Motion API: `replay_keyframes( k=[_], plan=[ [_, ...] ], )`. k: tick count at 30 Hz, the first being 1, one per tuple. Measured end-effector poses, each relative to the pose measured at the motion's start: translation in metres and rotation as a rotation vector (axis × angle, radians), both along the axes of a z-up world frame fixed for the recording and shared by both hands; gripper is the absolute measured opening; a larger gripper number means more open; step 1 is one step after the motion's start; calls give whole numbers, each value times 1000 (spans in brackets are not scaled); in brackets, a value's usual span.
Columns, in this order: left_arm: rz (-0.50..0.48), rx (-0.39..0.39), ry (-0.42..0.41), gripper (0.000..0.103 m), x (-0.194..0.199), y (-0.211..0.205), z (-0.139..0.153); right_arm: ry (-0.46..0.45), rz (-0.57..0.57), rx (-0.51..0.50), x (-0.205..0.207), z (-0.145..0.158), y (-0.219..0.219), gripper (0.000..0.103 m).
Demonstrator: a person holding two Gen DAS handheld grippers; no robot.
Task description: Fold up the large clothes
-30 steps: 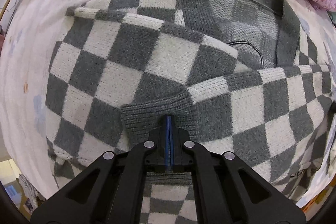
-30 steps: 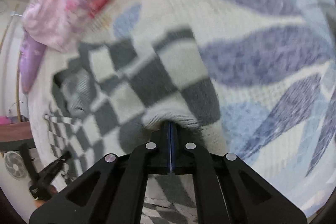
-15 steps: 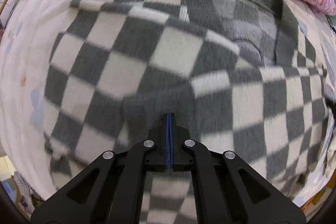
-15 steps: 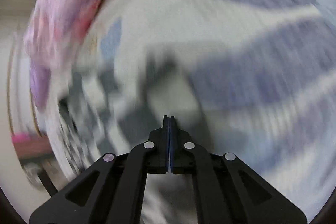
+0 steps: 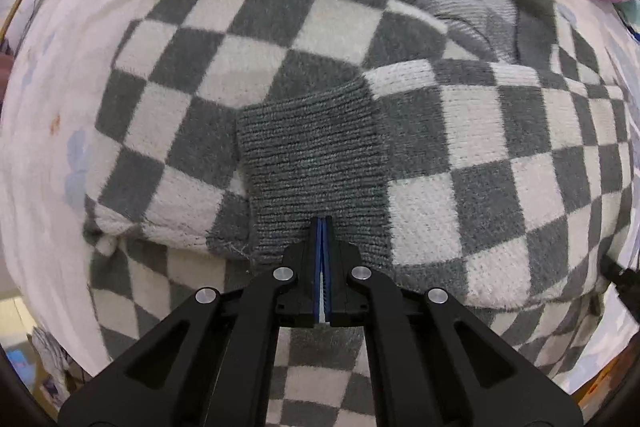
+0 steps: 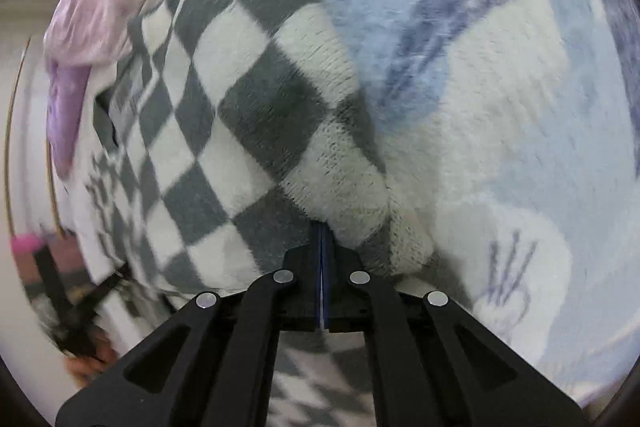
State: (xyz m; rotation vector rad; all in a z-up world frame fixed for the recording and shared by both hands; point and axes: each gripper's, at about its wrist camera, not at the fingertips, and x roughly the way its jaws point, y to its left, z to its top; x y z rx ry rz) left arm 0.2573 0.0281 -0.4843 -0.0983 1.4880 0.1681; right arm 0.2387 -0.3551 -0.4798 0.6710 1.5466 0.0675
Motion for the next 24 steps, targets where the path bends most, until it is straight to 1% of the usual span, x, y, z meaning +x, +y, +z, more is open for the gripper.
replay_keyframes(
  k=[1, 2, 3, 4, 5, 6, 7, 8, 9, 10, 12, 13, 15, 16, 18, 20, 21, 23, 24],
  plan=[
    [-9, 2, 0, 0, 7, -8, 1, -6, 14, 1, 0, 4, 2, 1],
    [-7, 0, 4, 0, 6, -10, 2, -13, 28, 8, 0, 7, 4, 5],
    [-2, -3, 3, 1, 7, -15, 7, -15, 43, 13, -2, 10, 2, 6],
    [-1, -8, 1, 2, 1, -20, 16, -17, 48, 18, 0, 15, 0, 13],
    [-4, -10, 0, 9, -5, -15, 22, -24, 44, 30, -3, 22, -3, 25],
    [-7, -7, -7, 14, -9, -16, 29, -28, 31, 41, -4, 28, -5, 33],
    [-9, -3, -14, 23, -10, -12, 36, -31, 23, 47, -7, 31, 9, 51],
    [-12, -3, -21, 28, -14, -15, 43, -27, 22, 44, -12, 37, 10, 70],
    [-15, -5, -23, 30, -20, -18, 49, -24, 40, 9, -16, 47, 12, 76],
    [-17, -6, -27, 31, -27, -21, 58, -30, 58, -15, -9, 50, 27, 78],
    [-20, -13, -35, 33, -38, -20, 74, -46, 101, -47, -18, 66, 31, 80],
    [-25, -19, -40, 37, -44, -22, 83, -46, 115, -53, -20, 71, 36, 83],
    [-33, -19, -54, 40, -61, -22, 96, -58, 143, -52, -31, 86, 43, 85],
    [-38, -20, -58, 41, -60, -17, 100, -66, 149, -54, -37, 93, 42, 86],
    [-34, -21, -68, 42, -71, -7, 113, -73, 167, -71, -52, 108, 48, 88],
    [-39, -32, -73, 44, -79, 6, 120, -73, 173, -76, -67, 120, 54, 88],
    [-46, -33, -77, 46, -86, 8, 128, -76, 171, -81, -75, 127, 56, 89],
    [-64, -29, -80, 53, -98, 11, 141, -81, 163, -104, -91, 140, 61, 90],
    [-70, -35, -82, 54, -105, 13, 148, -82, 156, -117, -98, 146, 62, 91]
  ],
)
